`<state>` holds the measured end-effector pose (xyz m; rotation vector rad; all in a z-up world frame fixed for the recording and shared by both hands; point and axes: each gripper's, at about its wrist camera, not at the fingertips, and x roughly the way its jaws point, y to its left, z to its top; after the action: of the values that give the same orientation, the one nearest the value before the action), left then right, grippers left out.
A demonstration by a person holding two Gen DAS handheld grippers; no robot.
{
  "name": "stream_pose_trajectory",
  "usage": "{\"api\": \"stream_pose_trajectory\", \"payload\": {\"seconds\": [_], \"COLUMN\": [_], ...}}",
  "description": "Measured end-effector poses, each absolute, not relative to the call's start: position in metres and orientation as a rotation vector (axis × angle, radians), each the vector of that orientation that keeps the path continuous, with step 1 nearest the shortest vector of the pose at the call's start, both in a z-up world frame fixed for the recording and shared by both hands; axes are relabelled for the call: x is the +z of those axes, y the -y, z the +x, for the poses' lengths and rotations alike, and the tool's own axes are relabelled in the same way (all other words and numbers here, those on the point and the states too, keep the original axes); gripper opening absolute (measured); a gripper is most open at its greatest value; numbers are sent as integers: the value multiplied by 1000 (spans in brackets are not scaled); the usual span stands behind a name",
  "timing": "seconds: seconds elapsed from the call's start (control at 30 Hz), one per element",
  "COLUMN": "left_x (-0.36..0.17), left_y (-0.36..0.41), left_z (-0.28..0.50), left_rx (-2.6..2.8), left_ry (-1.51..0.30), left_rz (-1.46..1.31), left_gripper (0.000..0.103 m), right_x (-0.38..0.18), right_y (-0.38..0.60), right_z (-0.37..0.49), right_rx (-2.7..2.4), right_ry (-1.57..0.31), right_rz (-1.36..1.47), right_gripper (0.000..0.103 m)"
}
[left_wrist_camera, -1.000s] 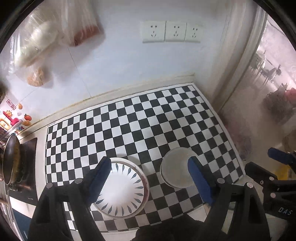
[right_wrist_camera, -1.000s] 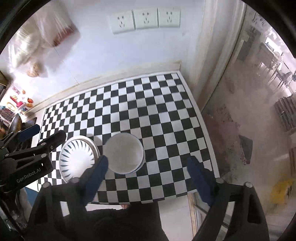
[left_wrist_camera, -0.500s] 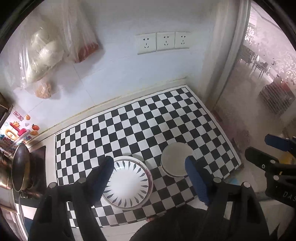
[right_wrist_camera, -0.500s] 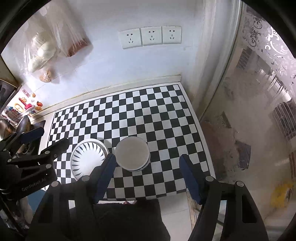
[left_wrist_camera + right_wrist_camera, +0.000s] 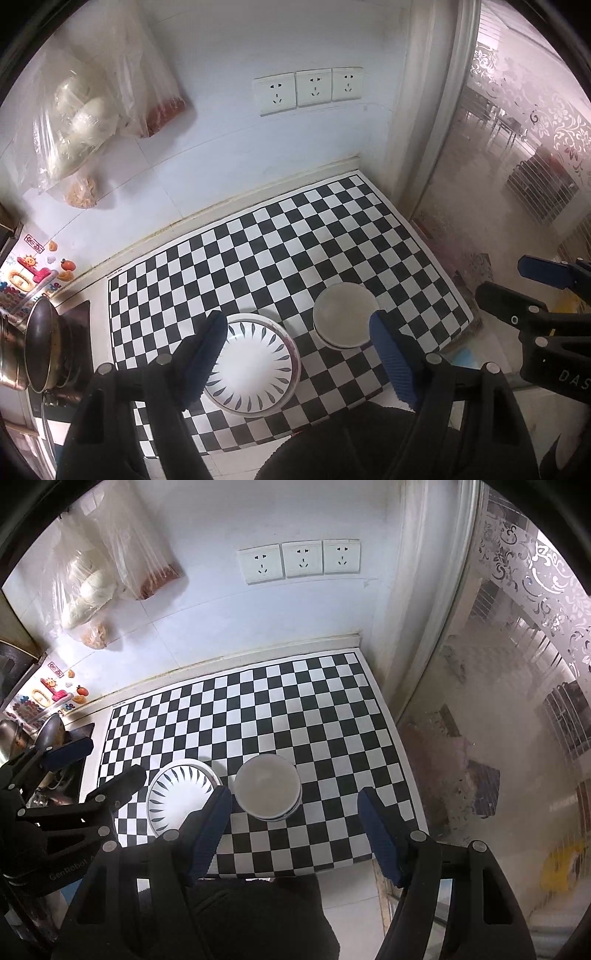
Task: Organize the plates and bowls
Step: 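Open both grippers and lift them away from the bowl stack, then lower both grippers onto the dotted bowl rim and close them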
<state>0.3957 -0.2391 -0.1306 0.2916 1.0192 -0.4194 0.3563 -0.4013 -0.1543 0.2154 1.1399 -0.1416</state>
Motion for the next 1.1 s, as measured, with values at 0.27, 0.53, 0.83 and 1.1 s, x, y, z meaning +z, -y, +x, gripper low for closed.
{"api": "stream_pose_trajectory", "payload": {"seconds": [0.27,0.53,0.83,1.1], "left_x": [-143,-173,-215,-284], "left_y": [238,240,251,261], "left_z": [406,422,452,493], "left_rx": [-421,-420,-425,-416], "left_ry": [-1058,-1138,-1233,-1376], "left_rz": [276,261,268,227], "left_gripper": [78,78,78,78], "right_x": [-167,-194,-245,-319], "right_y": [400,403,417,432], "right_z": [365,378,401,426], "right_rx": [-138,-143,-151,-138], "right_ry": [-1165,-1216,-1284,-1394], "right_rz": [235,263,321,404], "right_gripper": [73,73,73,73]}}
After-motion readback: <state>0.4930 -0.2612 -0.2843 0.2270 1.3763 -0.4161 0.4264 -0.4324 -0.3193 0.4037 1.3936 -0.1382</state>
